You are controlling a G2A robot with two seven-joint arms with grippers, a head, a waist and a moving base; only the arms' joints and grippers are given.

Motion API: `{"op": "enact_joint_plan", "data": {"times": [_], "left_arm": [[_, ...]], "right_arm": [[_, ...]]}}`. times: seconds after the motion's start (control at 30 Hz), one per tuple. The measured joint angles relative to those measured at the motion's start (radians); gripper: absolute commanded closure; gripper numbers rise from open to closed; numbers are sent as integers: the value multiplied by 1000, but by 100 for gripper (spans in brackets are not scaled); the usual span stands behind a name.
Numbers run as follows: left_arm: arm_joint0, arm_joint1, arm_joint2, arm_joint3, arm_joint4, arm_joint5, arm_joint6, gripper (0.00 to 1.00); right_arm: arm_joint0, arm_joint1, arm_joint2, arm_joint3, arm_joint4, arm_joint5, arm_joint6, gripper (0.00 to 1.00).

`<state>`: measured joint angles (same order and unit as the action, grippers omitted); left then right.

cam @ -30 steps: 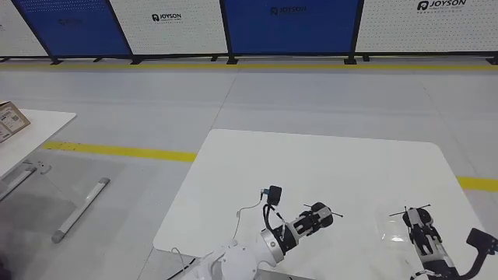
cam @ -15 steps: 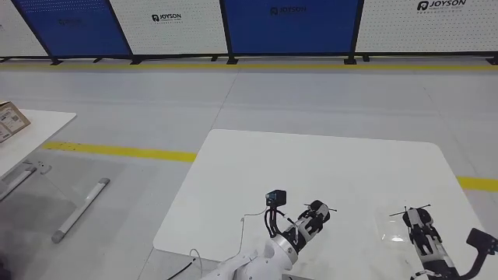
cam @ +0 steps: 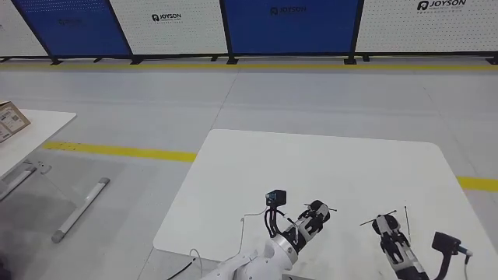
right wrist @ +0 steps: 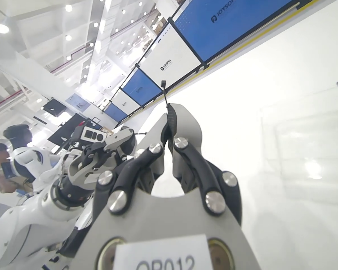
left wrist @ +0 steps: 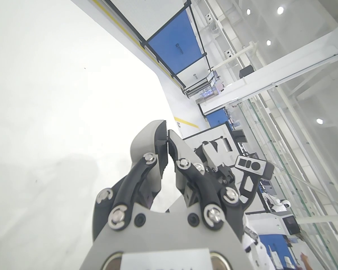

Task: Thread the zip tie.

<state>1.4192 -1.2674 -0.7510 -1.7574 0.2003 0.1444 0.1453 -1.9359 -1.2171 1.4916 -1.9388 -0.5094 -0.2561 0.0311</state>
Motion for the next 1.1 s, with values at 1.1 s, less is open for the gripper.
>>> {"op": "enact_joint_plan", "data": {"times": [1.1], "left_arm": [[0,0,0,0,0,0,0,100]], "right_arm": [[28,-18,-76,71,263,-71,-54,100]]}}
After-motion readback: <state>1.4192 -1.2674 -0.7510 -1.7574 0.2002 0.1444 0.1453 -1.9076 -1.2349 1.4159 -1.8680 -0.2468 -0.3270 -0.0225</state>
